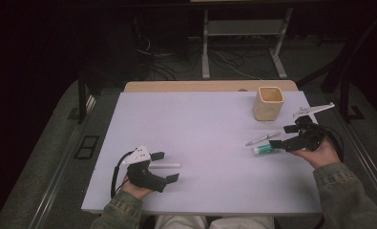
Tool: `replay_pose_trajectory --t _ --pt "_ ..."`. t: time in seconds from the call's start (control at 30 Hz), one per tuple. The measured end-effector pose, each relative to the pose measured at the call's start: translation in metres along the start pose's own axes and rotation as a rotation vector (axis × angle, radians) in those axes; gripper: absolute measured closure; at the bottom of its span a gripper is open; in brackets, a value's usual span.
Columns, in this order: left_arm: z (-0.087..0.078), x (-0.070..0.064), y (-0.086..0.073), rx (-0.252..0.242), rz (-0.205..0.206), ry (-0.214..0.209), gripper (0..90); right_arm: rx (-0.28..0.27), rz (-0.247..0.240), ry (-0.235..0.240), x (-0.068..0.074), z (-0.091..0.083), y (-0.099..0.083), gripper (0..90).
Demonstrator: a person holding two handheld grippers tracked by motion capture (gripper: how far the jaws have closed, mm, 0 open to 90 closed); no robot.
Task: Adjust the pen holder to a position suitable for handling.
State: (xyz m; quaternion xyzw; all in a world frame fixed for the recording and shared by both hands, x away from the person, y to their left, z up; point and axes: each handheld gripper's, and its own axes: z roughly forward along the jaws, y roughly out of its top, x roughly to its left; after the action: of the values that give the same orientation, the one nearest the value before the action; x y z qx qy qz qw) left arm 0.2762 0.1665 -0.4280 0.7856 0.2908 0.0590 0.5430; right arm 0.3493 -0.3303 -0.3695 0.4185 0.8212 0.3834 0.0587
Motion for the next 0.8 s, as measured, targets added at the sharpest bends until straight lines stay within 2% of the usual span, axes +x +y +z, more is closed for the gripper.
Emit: replay_pose_trajectory --t 0.8 --pt "0.001 0.0 0.0 0.006 -0.001 -0.002 0.0 0.01 0.022 -0.042 -0.029 -0.002 0.017 0.3"
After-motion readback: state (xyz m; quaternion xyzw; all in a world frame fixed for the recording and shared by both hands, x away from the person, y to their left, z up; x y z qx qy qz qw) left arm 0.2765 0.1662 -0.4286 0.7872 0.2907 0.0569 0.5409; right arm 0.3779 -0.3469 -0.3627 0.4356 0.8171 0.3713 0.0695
